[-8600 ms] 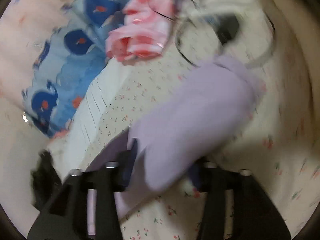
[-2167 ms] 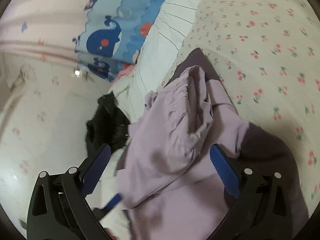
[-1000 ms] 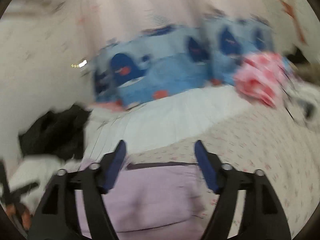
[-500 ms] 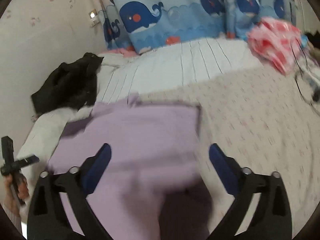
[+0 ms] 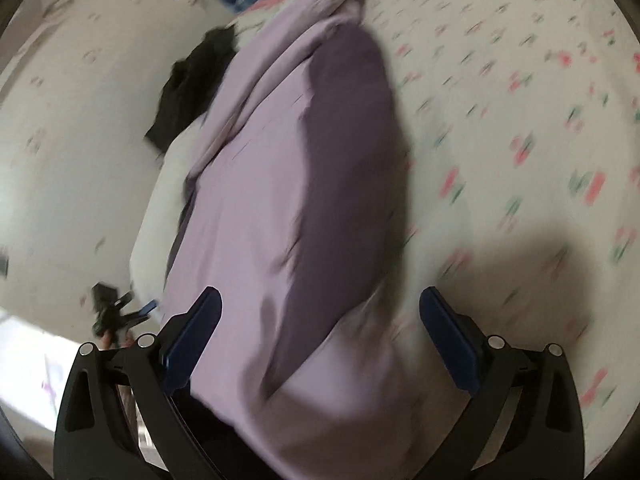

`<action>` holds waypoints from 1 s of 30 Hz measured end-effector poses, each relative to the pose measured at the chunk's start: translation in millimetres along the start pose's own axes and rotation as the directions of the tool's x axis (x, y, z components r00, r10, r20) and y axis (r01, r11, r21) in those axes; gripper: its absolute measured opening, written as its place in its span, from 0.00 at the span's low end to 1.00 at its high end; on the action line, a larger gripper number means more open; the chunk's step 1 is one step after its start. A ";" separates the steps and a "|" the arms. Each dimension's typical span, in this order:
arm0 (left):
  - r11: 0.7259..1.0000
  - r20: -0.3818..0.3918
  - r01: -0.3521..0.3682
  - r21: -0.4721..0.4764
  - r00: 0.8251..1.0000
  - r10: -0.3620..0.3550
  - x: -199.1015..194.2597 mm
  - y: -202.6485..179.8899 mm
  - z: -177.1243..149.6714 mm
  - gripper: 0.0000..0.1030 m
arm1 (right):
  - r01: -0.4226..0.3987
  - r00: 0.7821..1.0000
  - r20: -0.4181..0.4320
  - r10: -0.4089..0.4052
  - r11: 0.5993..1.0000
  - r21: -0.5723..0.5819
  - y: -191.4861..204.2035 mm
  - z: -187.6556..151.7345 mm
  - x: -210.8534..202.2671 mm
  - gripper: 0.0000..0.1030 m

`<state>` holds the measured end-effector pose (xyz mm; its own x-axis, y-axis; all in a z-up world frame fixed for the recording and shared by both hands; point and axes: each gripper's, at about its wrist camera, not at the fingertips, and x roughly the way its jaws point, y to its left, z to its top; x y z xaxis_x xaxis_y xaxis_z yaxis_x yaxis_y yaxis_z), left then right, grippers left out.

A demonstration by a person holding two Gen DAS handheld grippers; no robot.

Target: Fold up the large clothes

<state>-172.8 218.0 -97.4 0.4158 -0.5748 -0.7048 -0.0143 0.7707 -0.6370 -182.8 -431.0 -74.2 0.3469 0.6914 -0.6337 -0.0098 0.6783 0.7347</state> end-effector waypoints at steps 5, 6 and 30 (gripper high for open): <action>0.992 -0.048 0.090 -0.084 0.994 -0.095 15.3 20.5 -35.6 0.93 | -0.076 0.997 -0.030 0.076 0.997 0.000 14.7 -20.6 8.7 0.93; 0.991 -0.051 0.104 -0.088 0.993 -0.109 18.8 20.6 -39.9 0.93 | -0.060 0.997 -0.040 0.061 0.998 0.006 15.1 -18.8 12.4 0.93; 0.994 -0.005 0.060 -0.093 0.998 -0.061 7.0 -50.3 -14.6 0.17 | -0.293 0.934 0.202 0.294 0.955 -0.032 100.6 27.5 -12.8 0.18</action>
<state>-182.4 171.2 -74.8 0.4112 -0.6218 -0.6665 -0.0735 0.7062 -0.7042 -162.4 -378.5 14.5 0.5109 0.7948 -0.3274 -0.1415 0.4534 0.8800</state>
